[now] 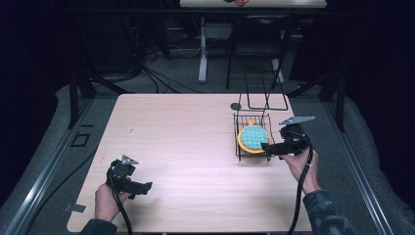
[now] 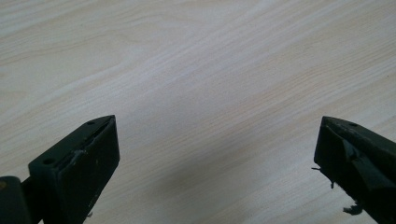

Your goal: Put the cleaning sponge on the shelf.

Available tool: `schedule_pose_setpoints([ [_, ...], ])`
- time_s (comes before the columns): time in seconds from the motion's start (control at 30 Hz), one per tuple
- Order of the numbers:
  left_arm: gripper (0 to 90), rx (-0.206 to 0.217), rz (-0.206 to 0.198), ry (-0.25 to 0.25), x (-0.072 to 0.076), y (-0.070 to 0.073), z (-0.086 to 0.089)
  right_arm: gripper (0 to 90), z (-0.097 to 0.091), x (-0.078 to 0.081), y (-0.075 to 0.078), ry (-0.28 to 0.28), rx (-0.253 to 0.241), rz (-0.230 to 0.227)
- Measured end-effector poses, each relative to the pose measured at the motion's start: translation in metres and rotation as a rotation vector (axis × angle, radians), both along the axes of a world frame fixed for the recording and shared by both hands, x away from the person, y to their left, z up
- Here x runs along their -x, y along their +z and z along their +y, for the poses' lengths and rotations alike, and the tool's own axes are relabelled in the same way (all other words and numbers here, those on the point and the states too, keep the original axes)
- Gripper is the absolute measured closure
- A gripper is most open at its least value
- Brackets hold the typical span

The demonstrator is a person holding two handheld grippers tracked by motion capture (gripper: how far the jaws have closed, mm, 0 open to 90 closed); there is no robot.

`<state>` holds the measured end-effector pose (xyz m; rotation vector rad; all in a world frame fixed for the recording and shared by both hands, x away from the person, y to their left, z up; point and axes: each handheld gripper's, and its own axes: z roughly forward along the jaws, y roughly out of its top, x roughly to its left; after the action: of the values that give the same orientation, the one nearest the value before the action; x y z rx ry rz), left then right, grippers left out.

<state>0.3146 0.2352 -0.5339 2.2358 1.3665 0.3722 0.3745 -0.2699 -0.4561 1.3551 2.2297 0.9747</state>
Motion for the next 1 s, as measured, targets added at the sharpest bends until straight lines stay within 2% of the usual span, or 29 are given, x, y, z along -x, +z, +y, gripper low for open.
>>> schedule_pose_setpoints([
  [0.1, 0.2, 0.002, 0.001, 0.001, 0.000, 0.000, 0.000, 6.2, 0.001, 0.009, 0.005, 0.018, 0.003, -0.003],
  [0.13, 0.3, 0.001, 0.000, -0.001, 0.000, 0.000, 0.000, 5.9, 0.001, 0.012, 0.007, 0.023, -0.003, -0.017],
  [0.3, 0.3, 0.001, 0.000, -0.004, 0.000, 0.000, 0.000, 4.5, -0.001, 0.028, 0.015, 0.044, -0.028, -0.027],
  [0.57, 0.3, 0.000, -0.001, -0.003, 0.000, 0.000, 0.000, 3.1, -0.010, 0.052, 0.017, 0.058, -0.043, -0.031],
  [0.8, 0.2, -0.002, 0.001, -0.005, 0.000, 0.000, 0.000, 2.9, -0.020, 0.070, 0.007, 0.046, -0.044, -0.016],
  [1.0, 0.3, -0.001, -0.001, -0.008, 0.000, 0.000, -0.001, 2.9, -0.030, 0.085, -0.008, 0.024, -0.054, 0.003],
])
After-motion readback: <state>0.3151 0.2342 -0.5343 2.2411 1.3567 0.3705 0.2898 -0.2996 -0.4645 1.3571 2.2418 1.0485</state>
